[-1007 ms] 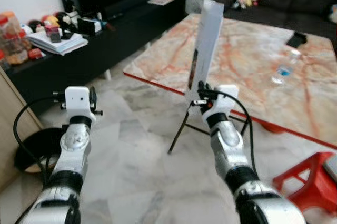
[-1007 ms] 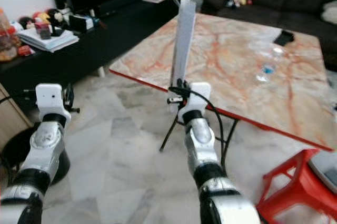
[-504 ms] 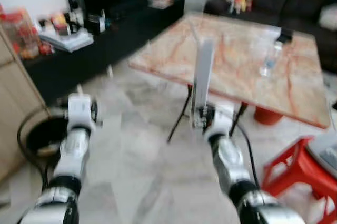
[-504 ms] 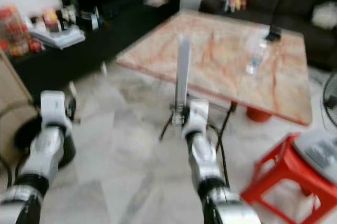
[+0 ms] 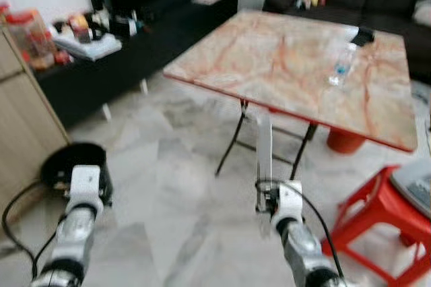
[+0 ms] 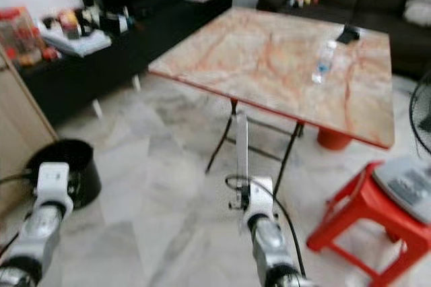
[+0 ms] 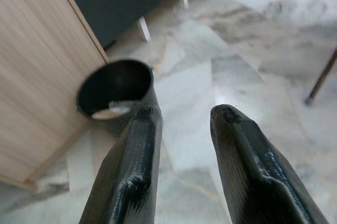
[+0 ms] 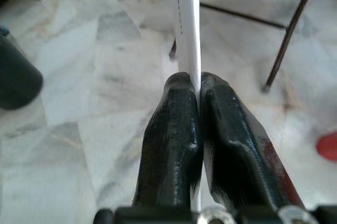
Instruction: Picking trash to rubbish bin
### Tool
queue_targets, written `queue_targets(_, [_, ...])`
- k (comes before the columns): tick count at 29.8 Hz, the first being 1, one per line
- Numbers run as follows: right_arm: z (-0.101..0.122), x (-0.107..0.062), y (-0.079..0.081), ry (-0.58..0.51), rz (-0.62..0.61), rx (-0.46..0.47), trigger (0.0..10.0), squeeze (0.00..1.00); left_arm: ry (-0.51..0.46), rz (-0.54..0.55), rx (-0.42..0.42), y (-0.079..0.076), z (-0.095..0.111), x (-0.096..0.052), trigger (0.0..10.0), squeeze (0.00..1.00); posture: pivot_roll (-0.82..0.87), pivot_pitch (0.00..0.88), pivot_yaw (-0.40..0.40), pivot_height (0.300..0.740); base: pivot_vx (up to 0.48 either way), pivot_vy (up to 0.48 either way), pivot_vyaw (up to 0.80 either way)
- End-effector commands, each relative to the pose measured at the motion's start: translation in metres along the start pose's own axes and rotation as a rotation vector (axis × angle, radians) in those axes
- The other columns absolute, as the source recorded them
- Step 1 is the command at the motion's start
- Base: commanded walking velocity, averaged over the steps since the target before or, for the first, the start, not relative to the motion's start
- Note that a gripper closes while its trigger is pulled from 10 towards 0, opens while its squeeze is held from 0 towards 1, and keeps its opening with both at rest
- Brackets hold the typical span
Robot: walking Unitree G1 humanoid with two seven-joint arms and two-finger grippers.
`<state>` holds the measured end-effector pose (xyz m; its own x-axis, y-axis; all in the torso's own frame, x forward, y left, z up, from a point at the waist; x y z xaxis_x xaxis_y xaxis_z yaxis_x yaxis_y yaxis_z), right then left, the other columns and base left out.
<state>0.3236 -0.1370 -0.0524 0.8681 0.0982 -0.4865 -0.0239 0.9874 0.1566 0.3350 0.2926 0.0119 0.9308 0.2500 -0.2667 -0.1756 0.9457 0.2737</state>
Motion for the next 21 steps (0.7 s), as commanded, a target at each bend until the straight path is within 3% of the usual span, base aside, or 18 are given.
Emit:
queue_targets(1, [-0.013,-0.003,-0.005,0.051,-0.016,-0.009,10.0,0.00,0.043,-0.008,-0.014,0.005,-0.016,-0.007,10.0,0.00,0.07,0.011,-0.033,0.740,0.000,0.000,0.00])
queue_targets(2, [-0.024,-0.007,-0.006,0.091,-0.017,-0.014,10.0,0.00,0.089,-0.017,-0.042,0.003,-0.033,-0.014,10.0,0.00,0.07,0.015,-0.033,0.740,0.000,0.000,0.00])
queue_targets(7, [-0.042,-0.013,-0.012,0.152,-0.041,-0.003,10.0,0.00,0.196,-0.043,-0.069,-0.006,-0.065,-0.030,10.0,0.00,0.07,0.022,-0.039,0.740,0.000,0.000,0.00])
queue_targets(9, [-0.056,-0.019,-0.018,0.198,-0.066,0.023,10.0,0.00,0.306,-0.092,-0.061,-0.022,-0.090,-0.042,10.0,0.00,0.06,0.024,-0.041,0.740,0.000,0.000,0.00])
queue_targets(13, [-0.069,-0.025,-0.022,0.246,-0.083,0.033,10.0,0.00,0.390,-0.148,-0.040,-0.040,-0.107,-0.051,10.0,0.00,0.06,0.023,-0.042,0.740,0.000,0.000,0.00])
queue_targets(15, [-0.081,-0.030,-0.024,0.285,-0.092,0.053,10.0,0.00,0.487,-0.196,0.019,-0.053,-0.123,-0.061,10.0,0.00,0.06,0.020,-0.039,0.740,0.000,0.000,0.00])
queue_targets(21, [-0.101,-0.042,-0.031,0.349,-0.122,0.025,10.0,0.00,0.601,-0.149,0.009,-0.052,-0.143,-0.075,10.0,0.00,0.04,0.017,-0.033,0.740,0.000,0.000,0.00])
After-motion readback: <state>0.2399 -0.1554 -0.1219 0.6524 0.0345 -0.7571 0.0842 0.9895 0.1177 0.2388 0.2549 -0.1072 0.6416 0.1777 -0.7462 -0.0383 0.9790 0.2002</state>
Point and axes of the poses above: a point about 5 cm out from each wrist's last joint towards the gripper, its own x axis pointing out of the wrist towards the gripper, its own z axis along the axis of the wrist's last joint, y = z × x, the point moved 6 cm from there along x, pointing out of the wrist towards the gripper, and after that the axes turned 2 degrees about x, right-handed, at the moved point
